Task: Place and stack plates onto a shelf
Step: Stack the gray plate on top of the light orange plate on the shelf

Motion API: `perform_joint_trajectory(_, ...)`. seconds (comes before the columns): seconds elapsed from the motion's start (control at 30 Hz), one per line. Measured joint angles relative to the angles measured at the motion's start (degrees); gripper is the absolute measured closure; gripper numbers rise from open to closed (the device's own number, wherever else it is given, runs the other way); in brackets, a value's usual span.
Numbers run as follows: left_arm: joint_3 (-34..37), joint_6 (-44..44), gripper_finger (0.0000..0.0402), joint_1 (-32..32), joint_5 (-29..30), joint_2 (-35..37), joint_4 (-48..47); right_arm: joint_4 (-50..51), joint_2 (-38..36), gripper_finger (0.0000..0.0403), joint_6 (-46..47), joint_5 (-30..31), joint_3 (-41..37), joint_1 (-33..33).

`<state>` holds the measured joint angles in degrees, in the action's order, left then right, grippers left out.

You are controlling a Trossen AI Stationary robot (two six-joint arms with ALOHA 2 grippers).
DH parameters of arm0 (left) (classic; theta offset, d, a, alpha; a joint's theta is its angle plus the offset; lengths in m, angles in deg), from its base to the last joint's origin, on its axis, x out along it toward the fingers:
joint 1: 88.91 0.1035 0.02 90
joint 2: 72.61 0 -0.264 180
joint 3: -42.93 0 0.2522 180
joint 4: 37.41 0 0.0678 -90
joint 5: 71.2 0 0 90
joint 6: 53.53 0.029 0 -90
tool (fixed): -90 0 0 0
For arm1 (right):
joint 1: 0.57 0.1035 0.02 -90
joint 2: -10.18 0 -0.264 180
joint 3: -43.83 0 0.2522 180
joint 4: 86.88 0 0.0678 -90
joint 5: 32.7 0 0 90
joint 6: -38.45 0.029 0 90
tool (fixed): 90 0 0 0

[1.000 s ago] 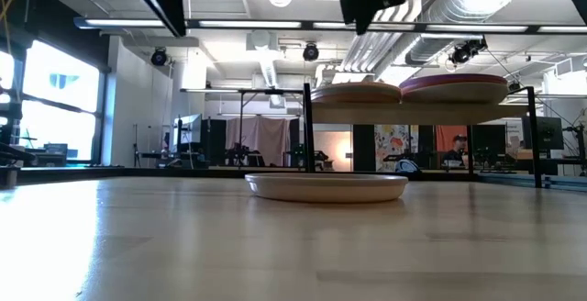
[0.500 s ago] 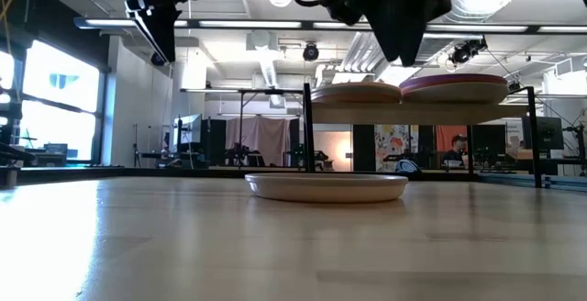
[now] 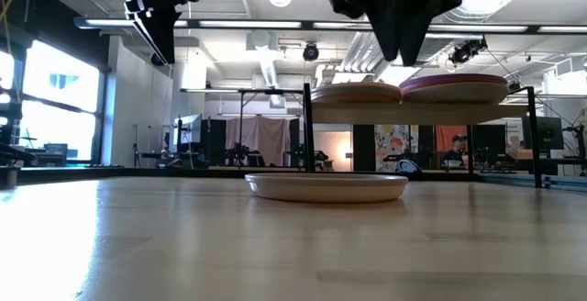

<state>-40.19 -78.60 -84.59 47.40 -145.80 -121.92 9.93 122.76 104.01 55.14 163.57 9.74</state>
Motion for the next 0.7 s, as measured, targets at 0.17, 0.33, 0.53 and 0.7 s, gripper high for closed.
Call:
perform_joint_trajectory(0.17, 0.00, -0.76, 0.0291, 0.00, 0.00, 0.00, 0.07, 3.03, -3.85, 0.0290, -3.03, 3.44, 0.00, -1.03)
perform_joint_trajectory(0.33, 0.00, -3.55, 0.0291, 0.00, 0.00, 0.00, 0.07, 3.16, -9.19, 0.0290, -5.76, 10.23, 0.01, -2.50)
perform_joint_trajectory(0.53, 0.00, -6.24, 0.0291, 0.00, 0.00, 0.00, -0.24, 3.49, -12.08, 0.0290, -9.79, 14.80, 0.02, -3.74)
perform_joint_trajectory(0.7, 0.00, -6.94, 0.0291, 0.00, 0.00, 0.00, -2.28, 3.82, -12.03, 0.0290, -14.12, 15.40, 0.02, -5.62)
